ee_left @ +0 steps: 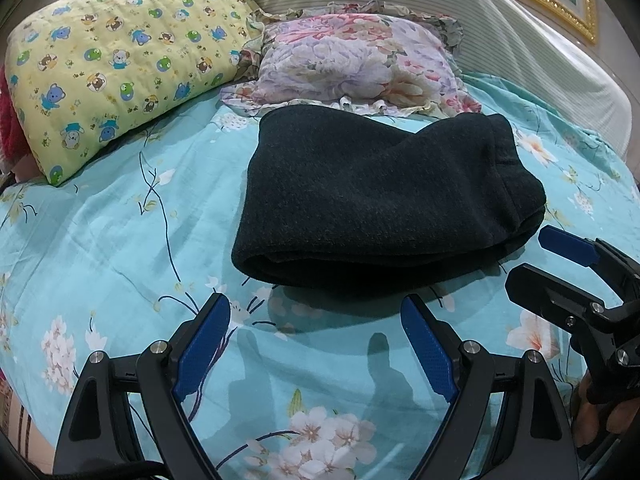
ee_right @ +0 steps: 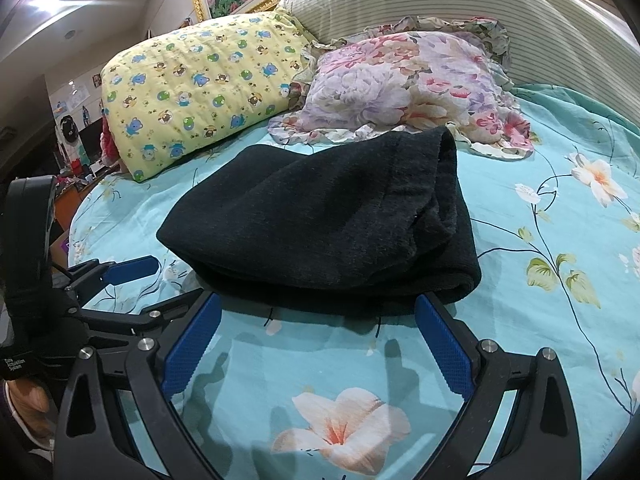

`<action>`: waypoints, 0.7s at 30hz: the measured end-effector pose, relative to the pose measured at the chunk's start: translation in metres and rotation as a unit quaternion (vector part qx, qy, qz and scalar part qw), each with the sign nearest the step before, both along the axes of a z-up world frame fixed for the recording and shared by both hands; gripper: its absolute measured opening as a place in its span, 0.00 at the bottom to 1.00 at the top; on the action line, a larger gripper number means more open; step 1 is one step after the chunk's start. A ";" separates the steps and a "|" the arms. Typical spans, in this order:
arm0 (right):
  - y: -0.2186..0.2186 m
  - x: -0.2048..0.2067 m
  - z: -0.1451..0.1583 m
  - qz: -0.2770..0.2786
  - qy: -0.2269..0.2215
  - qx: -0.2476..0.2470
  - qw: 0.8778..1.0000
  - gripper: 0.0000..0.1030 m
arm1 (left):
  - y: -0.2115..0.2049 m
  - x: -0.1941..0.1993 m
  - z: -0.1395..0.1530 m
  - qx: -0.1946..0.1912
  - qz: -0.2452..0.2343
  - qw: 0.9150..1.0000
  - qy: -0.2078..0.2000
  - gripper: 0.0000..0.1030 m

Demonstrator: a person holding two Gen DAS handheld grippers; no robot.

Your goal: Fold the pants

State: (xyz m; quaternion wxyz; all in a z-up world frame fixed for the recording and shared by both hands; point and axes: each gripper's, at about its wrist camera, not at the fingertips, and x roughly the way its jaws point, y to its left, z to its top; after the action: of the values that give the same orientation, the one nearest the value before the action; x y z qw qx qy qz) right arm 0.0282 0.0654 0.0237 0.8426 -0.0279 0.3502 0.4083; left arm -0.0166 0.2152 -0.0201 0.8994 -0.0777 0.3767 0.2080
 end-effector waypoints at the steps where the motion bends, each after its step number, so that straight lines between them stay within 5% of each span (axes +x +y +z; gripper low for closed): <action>1: 0.000 0.000 0.000 0.000 0.000 0.000 1.000 0.94 | 0.000 0.000 0.000 0.000 0.000 1.000 0.000 0.85; 21: -0.001 0.000 0.000 -0.002 0.001 0.002 1.000 0.95 | -0.001 -0.001 0.004 -0.001 0.002 1.000 -0.003 0.85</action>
State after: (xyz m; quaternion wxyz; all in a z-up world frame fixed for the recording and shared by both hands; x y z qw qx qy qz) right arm 0.0282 0.0643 0.0234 0.8432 -0.0256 0.3501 0.4072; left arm -0.0176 0.2141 -0.0162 0.9001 -0.0799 0.3736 0.2095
